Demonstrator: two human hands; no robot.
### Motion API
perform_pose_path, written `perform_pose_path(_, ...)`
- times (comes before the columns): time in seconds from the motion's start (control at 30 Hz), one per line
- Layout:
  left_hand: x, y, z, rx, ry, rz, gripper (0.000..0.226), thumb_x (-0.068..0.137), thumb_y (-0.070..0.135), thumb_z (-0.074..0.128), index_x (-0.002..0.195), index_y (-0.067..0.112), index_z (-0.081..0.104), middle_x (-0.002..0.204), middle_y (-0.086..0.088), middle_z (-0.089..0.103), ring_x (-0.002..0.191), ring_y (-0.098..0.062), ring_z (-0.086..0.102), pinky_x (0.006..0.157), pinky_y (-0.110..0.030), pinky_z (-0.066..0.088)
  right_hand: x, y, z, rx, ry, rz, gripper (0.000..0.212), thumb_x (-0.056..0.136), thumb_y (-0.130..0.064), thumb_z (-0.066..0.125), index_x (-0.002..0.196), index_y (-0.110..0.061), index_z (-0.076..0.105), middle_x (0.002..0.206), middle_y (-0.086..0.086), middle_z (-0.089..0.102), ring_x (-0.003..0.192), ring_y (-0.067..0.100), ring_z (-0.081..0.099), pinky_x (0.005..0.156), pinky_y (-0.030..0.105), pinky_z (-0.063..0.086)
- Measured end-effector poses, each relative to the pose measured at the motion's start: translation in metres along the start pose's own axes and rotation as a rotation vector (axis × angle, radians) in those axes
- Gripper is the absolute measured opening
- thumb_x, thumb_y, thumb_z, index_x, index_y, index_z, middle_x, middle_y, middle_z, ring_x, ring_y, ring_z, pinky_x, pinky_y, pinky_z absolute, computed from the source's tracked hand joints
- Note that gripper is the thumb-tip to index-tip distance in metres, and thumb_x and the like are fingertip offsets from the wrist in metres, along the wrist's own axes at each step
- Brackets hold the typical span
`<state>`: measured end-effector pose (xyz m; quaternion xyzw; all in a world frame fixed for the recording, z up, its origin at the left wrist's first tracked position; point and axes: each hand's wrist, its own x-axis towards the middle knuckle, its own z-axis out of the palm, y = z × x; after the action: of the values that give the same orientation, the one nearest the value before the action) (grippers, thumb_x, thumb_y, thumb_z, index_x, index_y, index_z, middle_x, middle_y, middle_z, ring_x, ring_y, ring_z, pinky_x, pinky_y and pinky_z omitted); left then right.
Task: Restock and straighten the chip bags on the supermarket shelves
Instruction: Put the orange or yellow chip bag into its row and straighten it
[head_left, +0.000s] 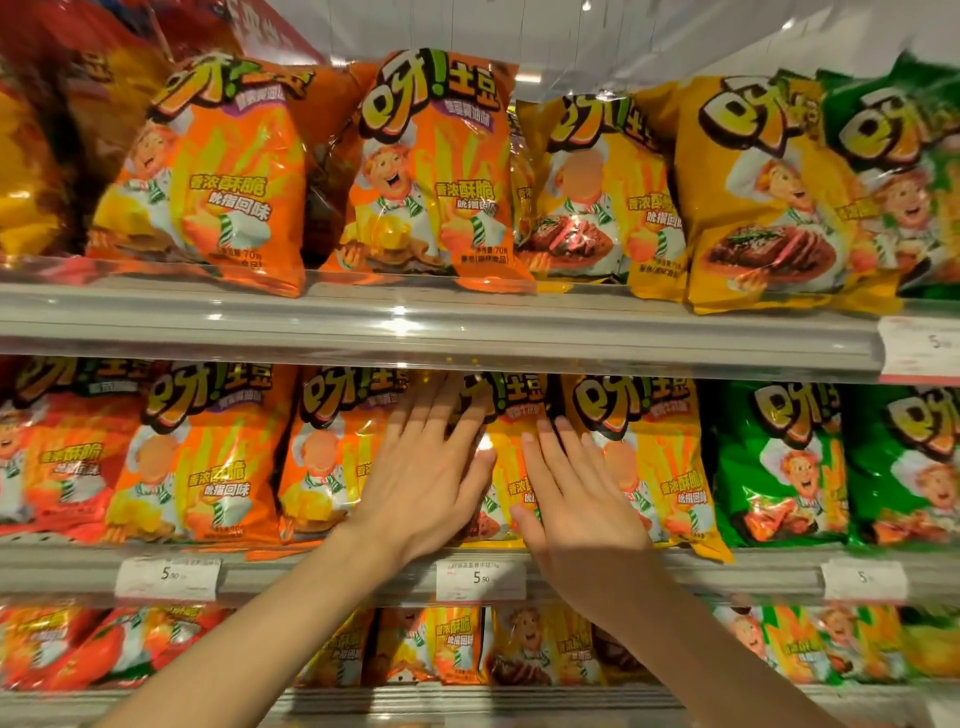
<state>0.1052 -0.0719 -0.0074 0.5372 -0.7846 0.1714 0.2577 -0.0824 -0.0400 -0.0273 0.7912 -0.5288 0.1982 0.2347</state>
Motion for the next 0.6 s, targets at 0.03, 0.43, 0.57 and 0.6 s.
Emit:
perform_pose_path(0.03, 0.003, 0.003, 0.004, 0.006, -0.023, 0.004, 0.063, 0.104, 0.053, 0.019, 0.157, 0.022, 0.032, 0.16, -0.012, 0.038, 0.15, -0.031, 0.029, 0.124, -0.051, 0.019, -0.001, 0.001, 0.001, -0.052, 0.0, -0.012, 0.065, 0.092, -0.038, 0.069, 0.141, 0.003, 0.053, 0.147, 0.021, 0.051, 0.141, 0.037, 0.043, 0.11, 0.056, 0.042)
perform_pose_path(0.43, 0.008, -0.003, 0.016, 0.069, -0.095, -0.005, 0.07, 0.101, 0.064, 0.004, 0.162, 0.03, 0.01, 0.17, -0.005, 0.012, 0.157, -0.023, 0.002, 0.125, -0.053, 0.005, -0.007, 0.002, 0.005, -0.06, 0.037, -0.06, 0.062, 0.101, -0.042, 0.043, 0.147, 0.0, 0.045, 0.153, 0.018, 0.044, 0.145, 0.035, 0.036, 0.113, 0.057, 0.036)
perform_pose_path(0.57, 0.008, 0.004, 0.005, 0.018, -0.07, -0.004, 0.069, 0.102, 0.061, 0.015, 0.16, 0.026, 0.026, 0.166, -0.008, 0.027, 0.155, -0.027, 0.016, 0.124, -0.054, 0.012, -0.009, 0.028, -0.012, -0.015, 0.053, -0.001, 0.061, 0.101, -0.041, 0.042, 0.15, -0.006, 0.044, 0.156, 0.015, 0.041, 0.147, 0.034, 0.034, 0.117, 0.058, 0.03)
perform_pose_path(0.6, 0.008, 0.01, 0.003, 0.0, -0.064, 0.002, 0.067, 0.102, 0.06, 0.018, 0.158, 0.025, 0.03, 0.164, -0.009, 0.031, 0.154, -0.029, 0.021, 0.124, -0.054, 0.015, -0.01, 0.038, -0.016, 0.001, 0.047, 0.023, 0.06, 0.101, -0.041, 0.04, 0.151, -0.007, 0.043, 0.156, 0.015, 0.042, 0.147, 0.034, 0.034, 0.119, 0.057, 0.027)
